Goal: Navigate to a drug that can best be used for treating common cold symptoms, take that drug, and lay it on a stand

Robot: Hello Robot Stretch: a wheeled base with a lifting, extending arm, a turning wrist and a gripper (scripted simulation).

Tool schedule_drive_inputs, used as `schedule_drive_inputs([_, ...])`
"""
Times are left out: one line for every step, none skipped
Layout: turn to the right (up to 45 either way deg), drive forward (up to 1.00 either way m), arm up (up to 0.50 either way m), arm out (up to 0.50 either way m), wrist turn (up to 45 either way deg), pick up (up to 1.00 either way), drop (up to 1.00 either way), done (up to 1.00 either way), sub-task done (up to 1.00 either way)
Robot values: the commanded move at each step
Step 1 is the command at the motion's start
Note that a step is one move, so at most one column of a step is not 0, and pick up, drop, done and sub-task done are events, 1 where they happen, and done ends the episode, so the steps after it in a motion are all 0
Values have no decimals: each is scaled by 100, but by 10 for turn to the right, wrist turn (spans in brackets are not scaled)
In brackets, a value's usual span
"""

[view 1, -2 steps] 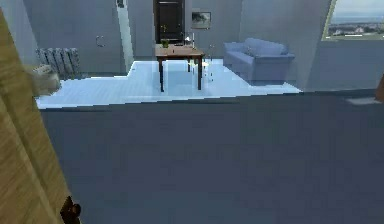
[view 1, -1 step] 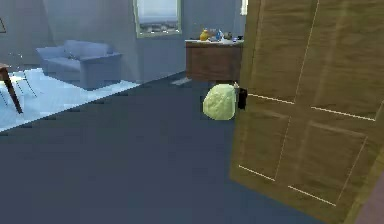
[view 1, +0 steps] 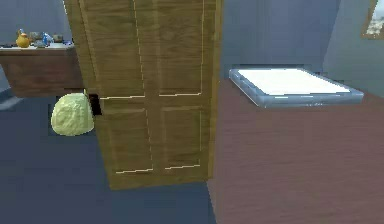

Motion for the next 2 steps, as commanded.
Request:
schedule_drive_inputs([0, 30, 0, 0, 0, 0, 0, 0, 0])
schedule_drive_inputs([-450, 0, 0, 0, 0, 0, 0, 0, 0])
